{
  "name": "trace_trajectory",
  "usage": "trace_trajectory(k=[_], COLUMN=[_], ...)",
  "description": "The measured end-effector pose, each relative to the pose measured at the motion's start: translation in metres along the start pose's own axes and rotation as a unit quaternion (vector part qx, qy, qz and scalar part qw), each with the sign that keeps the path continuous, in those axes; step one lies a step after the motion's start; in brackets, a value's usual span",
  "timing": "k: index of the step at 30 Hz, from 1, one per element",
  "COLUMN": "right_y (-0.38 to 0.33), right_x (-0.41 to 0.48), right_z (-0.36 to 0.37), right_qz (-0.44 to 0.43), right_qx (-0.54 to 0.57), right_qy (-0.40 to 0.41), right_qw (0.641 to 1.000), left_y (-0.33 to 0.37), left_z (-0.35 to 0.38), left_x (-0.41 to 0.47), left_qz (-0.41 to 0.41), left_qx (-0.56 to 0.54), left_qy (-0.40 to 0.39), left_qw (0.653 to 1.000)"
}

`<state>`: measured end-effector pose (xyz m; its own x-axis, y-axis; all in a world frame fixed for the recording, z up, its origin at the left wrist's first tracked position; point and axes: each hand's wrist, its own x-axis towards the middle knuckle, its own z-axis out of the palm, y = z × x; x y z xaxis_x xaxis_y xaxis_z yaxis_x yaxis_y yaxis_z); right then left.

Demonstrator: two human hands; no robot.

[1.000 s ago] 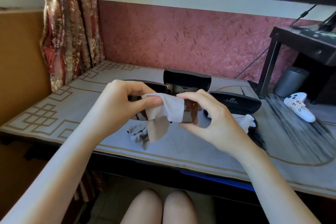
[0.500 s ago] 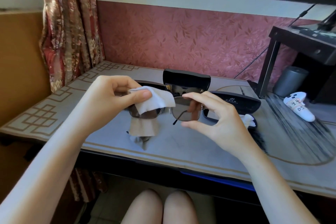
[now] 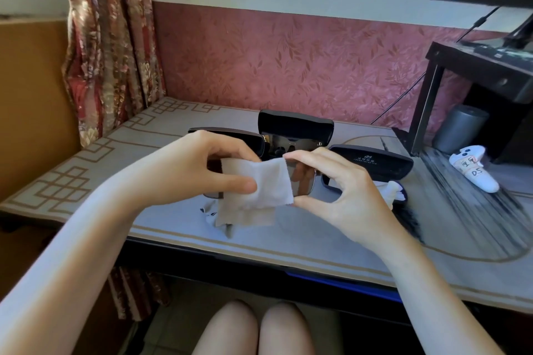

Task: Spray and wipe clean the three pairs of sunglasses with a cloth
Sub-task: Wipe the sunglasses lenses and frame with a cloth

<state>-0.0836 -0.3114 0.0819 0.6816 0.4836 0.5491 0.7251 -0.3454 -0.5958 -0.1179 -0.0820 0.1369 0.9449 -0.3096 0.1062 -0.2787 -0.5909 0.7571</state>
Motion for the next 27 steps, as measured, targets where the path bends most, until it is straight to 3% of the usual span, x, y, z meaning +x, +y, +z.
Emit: trace_trajectory(k=[6, 15, 23, 27], right_y=[-0.001, 0.0, 0.0, 0.003], right_x=[0.001, -0.001, -0.003, -0.005], right_z=[0.001, -0.002, -0.005, -0.005], right_qz=[-0.005, 0.013, 0.014, 0.03], right_qx=[-0.005, 0.009, 0.01, 0.01], right_qy=[0.013, 0.028, 0.023, 0.019], right_qw=[1.0, 0.999, 1.0, 0.999], left_y=[0.0, -0.006, -0.012, -0.014], left_z=[0.005, -0.003, -0.009, -0.013], left_x=[0.002, -0.002, -0.007, -0.009], left_qz=[0.005, -0.034, -0.051, -0.061], left_qx=[0.033, -0.063, -0.078, -0.034], left_qy=[0.083, 0.148, 0.157, 0.112], left_qw=[0.996, 0.986, 0.983, 0.991])
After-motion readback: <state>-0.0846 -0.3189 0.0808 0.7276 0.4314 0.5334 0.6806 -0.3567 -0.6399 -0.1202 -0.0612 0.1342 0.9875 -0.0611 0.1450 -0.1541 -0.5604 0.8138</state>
